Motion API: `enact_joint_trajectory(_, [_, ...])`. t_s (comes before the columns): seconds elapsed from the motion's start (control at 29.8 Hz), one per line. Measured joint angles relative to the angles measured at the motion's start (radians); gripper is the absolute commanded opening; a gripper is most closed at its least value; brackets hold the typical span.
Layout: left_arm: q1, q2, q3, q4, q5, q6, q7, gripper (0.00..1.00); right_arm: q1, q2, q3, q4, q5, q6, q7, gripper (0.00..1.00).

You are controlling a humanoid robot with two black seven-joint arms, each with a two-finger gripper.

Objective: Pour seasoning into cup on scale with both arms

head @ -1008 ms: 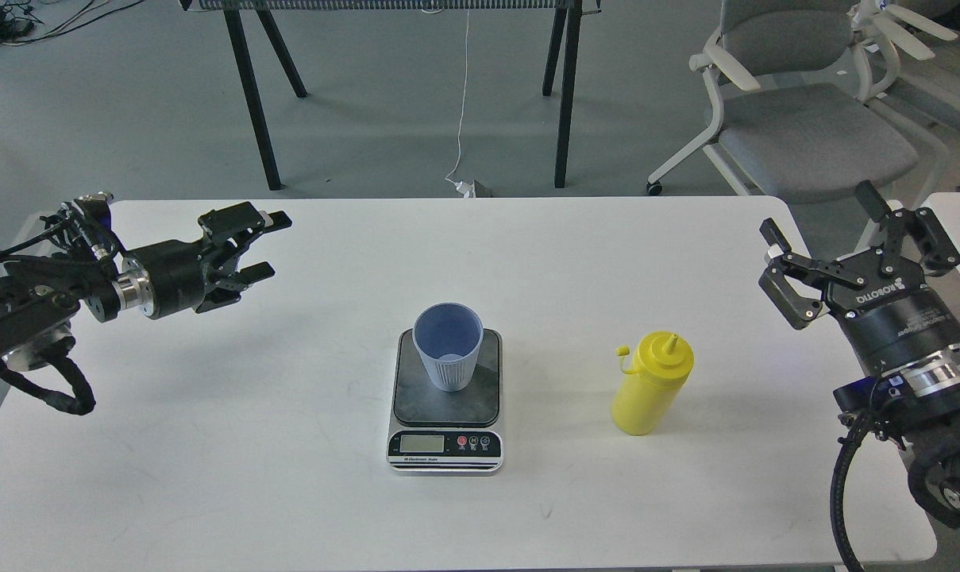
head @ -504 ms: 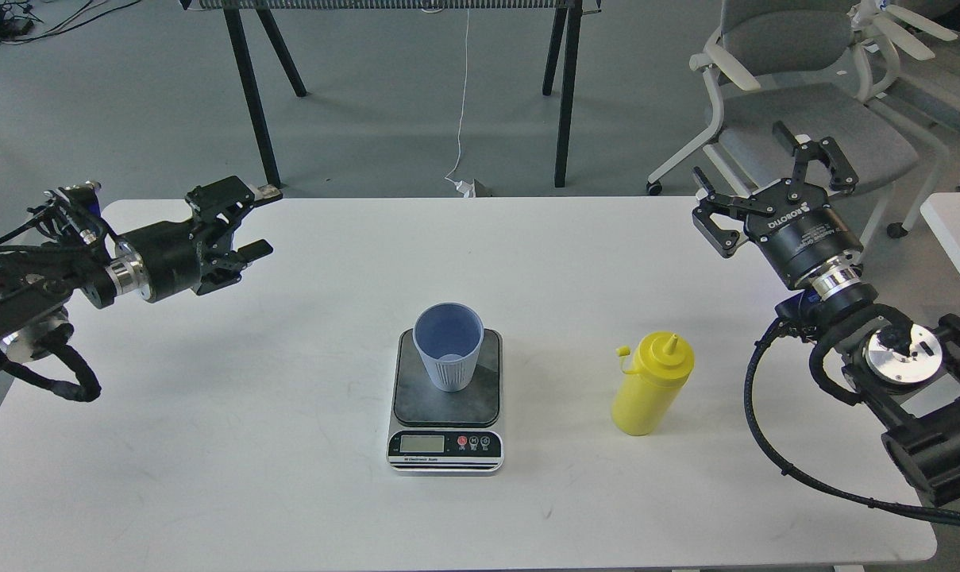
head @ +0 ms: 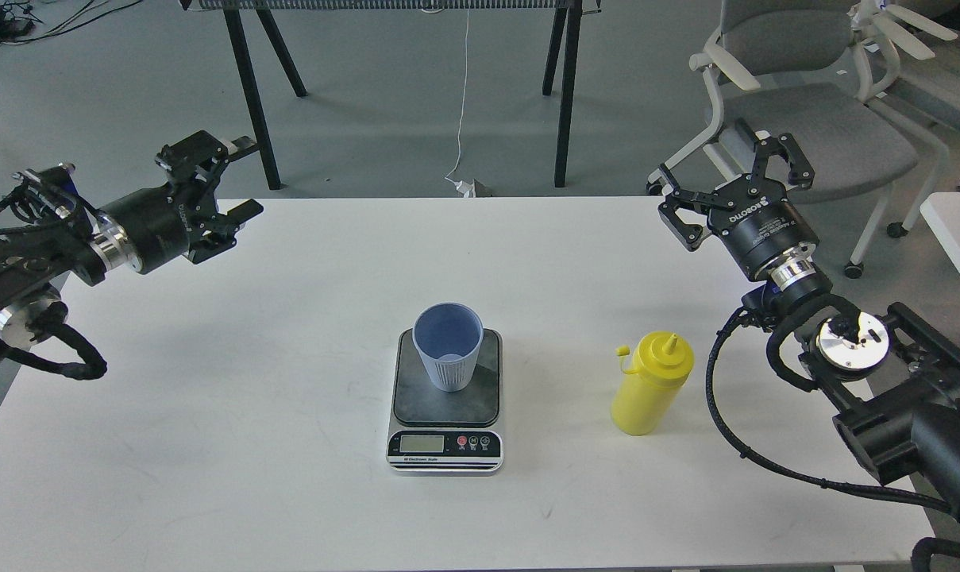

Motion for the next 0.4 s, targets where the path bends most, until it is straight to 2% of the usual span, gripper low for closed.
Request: enact_joint_trajectory(0.4, [-0.002,-0.009,-0.02,0.0,0.003,0.0,0.0,1.0,0.021,-0.02,0.018,-0.044,0.001,0.0,0.021,0.99])
